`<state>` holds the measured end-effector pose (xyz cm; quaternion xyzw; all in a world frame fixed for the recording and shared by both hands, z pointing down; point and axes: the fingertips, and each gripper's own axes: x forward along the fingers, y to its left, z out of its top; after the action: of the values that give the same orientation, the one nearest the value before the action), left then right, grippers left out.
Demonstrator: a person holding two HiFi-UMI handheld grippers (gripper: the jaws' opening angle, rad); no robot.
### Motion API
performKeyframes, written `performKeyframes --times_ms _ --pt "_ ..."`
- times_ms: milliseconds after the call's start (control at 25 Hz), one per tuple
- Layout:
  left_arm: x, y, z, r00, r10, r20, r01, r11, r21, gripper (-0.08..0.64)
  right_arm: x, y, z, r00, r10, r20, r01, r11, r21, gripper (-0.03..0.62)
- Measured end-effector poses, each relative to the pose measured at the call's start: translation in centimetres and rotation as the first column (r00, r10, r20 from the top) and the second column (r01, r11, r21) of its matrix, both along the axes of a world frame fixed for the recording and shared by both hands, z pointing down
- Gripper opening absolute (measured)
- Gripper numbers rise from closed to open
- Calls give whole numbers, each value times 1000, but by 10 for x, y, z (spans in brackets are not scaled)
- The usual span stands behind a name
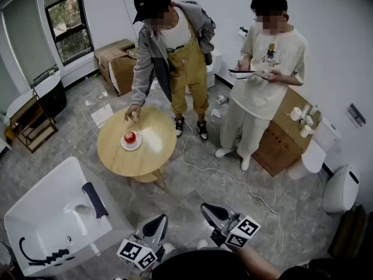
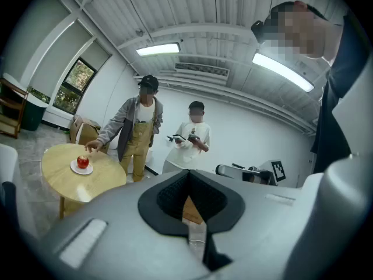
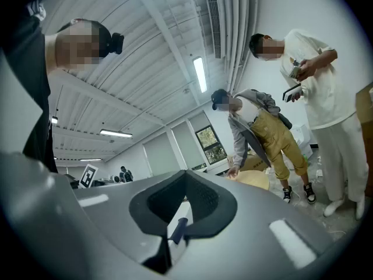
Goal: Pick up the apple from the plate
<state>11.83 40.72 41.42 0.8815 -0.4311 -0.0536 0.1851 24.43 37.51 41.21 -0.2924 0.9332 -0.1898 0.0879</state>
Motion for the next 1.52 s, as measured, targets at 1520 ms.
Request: performKeyframes --times_ms 1520 --pt "-137 -77 49 996 -86 14 87 995 -50 41 -97 -117 34 999 38 -8 -38 998 -55 6"
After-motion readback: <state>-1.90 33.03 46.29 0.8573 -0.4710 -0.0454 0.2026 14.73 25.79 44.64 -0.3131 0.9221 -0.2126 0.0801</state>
